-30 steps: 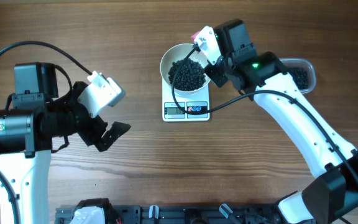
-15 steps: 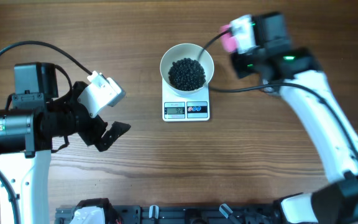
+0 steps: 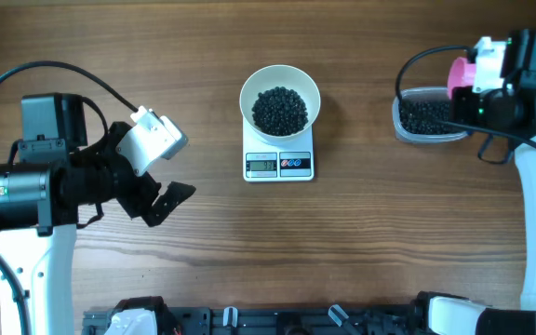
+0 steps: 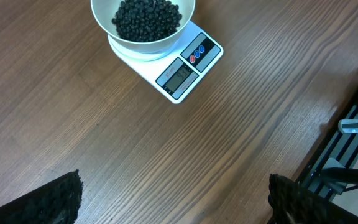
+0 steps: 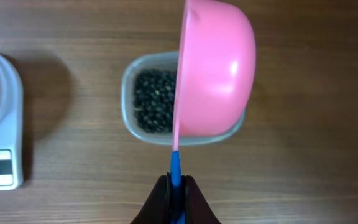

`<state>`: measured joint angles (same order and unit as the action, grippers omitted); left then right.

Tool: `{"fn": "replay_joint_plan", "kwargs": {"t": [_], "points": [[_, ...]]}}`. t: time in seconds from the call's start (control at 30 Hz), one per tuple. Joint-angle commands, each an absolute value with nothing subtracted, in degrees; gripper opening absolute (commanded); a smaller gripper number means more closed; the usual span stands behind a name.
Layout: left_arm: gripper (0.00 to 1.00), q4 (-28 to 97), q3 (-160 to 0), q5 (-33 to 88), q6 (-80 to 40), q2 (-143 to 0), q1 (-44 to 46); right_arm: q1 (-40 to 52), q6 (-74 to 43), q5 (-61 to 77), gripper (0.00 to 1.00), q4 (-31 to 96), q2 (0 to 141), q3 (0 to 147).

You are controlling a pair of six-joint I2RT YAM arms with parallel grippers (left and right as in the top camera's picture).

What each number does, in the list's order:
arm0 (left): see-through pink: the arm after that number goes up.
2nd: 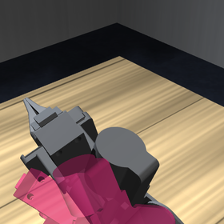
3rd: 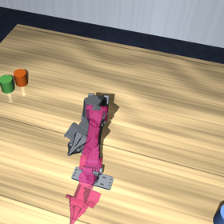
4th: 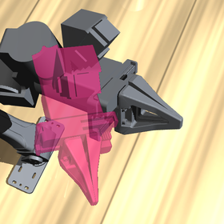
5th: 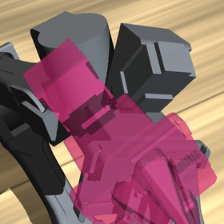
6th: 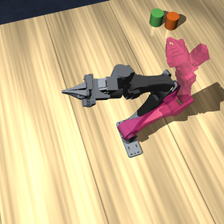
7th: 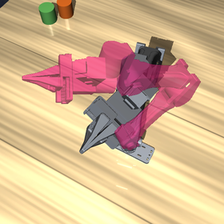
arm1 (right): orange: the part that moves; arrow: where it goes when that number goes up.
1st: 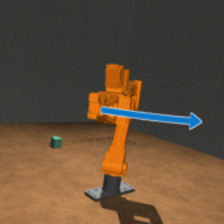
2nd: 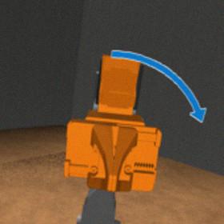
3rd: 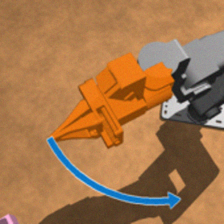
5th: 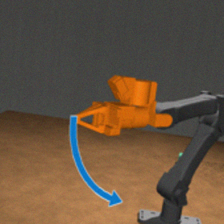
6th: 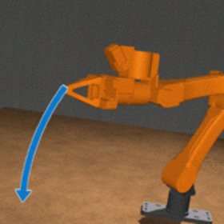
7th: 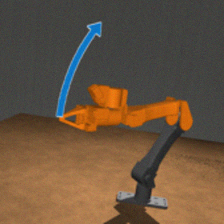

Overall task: Scoop item into bowl and weigh 150g on scale
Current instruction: 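Return the pink scoop with the right gripper to the bean tub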

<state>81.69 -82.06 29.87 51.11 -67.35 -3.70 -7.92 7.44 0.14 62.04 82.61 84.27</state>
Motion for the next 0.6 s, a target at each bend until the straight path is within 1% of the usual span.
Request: {"fn": "replay_joint_plan", "kwargs": {"t": [0.0,0.57], "points": [[1.0,81.7,-81.8,29.8,50.6,-67.5,-3.5,-8.9,10.8,-0.4,0.04,63.1,82.6,84.9],[1.0,81.7,-81.8,29.8,50.5,-67.5,-3.5,-8.9,22.3,-0.4,0.04,63.0,93.8,84.7]]}}
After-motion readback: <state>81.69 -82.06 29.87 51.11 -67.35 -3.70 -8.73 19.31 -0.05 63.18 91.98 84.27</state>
